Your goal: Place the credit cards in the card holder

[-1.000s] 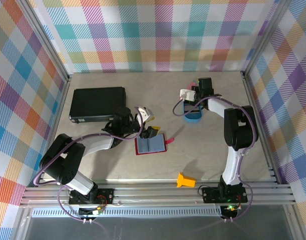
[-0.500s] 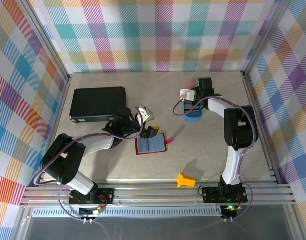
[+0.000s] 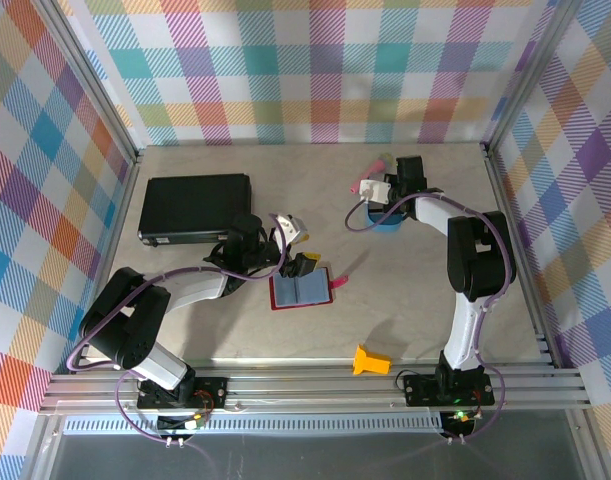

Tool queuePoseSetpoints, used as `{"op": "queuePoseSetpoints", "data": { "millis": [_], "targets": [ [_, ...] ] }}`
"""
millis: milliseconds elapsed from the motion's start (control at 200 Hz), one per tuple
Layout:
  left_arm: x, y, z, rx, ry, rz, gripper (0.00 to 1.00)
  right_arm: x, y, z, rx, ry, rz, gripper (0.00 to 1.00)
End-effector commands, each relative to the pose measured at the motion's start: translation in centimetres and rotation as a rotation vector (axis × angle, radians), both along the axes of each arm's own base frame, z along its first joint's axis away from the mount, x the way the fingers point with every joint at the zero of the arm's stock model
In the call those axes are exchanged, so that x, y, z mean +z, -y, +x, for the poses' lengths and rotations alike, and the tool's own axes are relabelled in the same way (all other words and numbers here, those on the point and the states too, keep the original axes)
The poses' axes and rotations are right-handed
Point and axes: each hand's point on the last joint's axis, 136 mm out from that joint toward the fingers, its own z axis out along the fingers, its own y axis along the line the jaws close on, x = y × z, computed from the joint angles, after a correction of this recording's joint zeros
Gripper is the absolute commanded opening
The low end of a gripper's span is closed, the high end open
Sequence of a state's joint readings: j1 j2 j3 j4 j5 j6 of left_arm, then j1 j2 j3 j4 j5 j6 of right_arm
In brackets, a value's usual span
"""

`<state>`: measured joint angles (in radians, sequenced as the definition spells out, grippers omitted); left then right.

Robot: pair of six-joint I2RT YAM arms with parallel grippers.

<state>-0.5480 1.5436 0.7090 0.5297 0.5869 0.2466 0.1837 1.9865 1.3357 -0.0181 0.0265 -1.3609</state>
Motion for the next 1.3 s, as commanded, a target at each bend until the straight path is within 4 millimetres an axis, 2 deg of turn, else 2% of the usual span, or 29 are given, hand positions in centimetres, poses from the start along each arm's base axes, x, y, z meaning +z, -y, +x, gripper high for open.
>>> {"op": "queuePoseSetpoints", "data": {
  "millis": [0,410,560,740,935,1070,1190,1295],
  "targets": [
    [0.4,0.7,-0.4,-0.032,0.006,-0.022,0.71,3.9,-0.1,0.5,-0.003,0.057,0.042,0.00],
    [0.7,0.7,-0.5,-0.031,0.013,-0.023,0.71,6.0,-0.3,-1.9,-0.022,-0.016,0.133,0.00],
    [1.3,0.7,-0.4,-0.018,0.018,-0.043,0.71,9.6,-0.8,-3.5,-0.086,-0.036,0.302,0.00],
    [3.7,0.2,0.4,0.052,0.024,-0.151,0.71,14.9,-2.1,-7.8,-0.112,-0.055,0.550,0.00],
    [9.5,-0.3,0.9,0.125,-0.042,-0.384,0.68,21.0,-3.3,-13.9,-0.182,-0.133,0.917,0.00],
    [12.4,-1.2,1.3,0.215,-0.193,-0.502,0.68,24.7,-4.2,-17.8,-0.230,-0.252,1.196,0.00],
    [13.6,-2.3,1.0,0.297,-0.352,-0.549,0.68,26.0,-5.0,-20.9,-0.293,-0.446,1.392,0.00],
    [13.5,-3.3,0.0,0.356,-0.491,-0.563,0.70,26.3,-5.7,-23.1,-0.318,-0.595,1.502,0.00]
  ]
}}
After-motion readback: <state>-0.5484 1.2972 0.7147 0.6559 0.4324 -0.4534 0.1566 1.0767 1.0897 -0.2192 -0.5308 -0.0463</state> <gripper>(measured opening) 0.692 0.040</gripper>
